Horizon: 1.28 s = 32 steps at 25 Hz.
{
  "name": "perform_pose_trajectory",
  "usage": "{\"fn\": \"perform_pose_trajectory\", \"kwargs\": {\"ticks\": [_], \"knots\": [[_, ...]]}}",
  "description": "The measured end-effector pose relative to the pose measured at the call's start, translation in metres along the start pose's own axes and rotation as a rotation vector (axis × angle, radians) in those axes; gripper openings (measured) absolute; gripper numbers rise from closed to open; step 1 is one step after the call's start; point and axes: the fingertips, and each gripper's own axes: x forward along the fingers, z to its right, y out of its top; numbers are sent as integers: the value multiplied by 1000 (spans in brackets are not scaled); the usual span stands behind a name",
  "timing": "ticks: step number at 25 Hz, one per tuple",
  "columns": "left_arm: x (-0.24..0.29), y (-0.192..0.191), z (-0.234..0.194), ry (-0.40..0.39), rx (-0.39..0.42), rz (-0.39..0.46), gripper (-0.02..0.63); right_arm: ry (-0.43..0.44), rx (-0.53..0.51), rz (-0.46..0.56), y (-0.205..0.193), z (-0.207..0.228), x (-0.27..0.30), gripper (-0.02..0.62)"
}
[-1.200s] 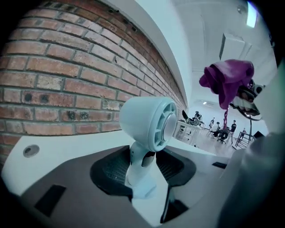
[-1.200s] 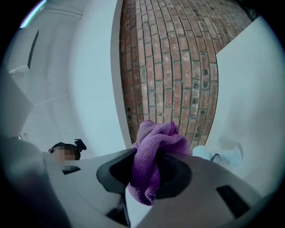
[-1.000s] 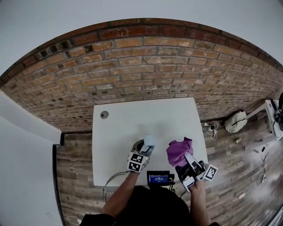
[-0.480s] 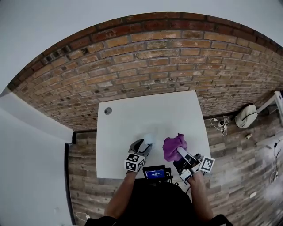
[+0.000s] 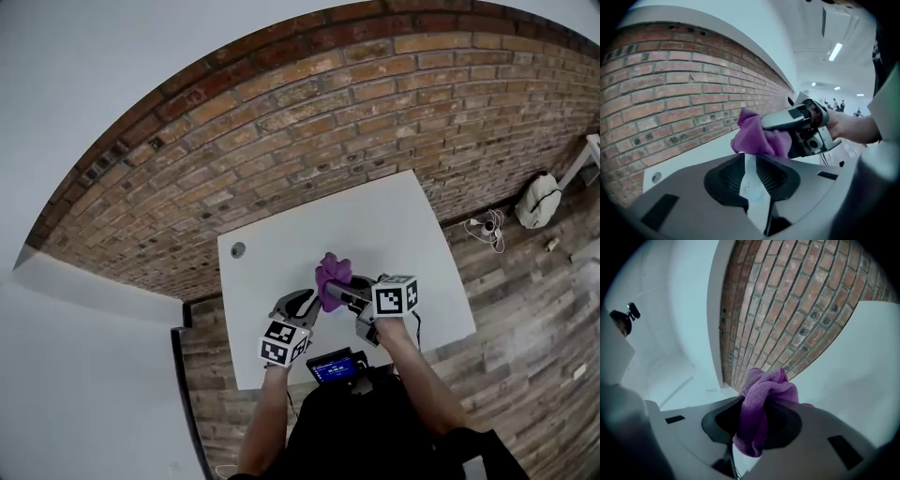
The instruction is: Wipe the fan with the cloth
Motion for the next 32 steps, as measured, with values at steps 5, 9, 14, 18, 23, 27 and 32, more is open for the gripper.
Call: {"fn": "perform_pose_trajectory", "kwargs": {"ticks": [5, 9, 14, 18, 23, 27, 32], "knots": [[11, -4, 8, 19, 136, -121, 6, -57, -61, 26, -17, 27, -7, 94], [12, -4, 6, 19, 191, -139, 6, -296, -74, -40, -36, 79, -38, 94], [7, -4, 0, 86, 138, -118, 6, -157, -307, -23, -4, 0, -8, 94], [6, -9, 2, 99, 124, -129, 6, -134, -365, -113, -20, -7, 16, 94], [9, -10, -4, 109, 181, -156, 6, -192, -213, -36, -29, 46, -12, 94], [7, -3, 2, 106, 256, -183, 6, -309, -66, -74, -49, 95, -42, 94], [13, -3, 14, 76, 370, -278, 5, -70, -80, 32, -8, 19, -22, 94]]}}
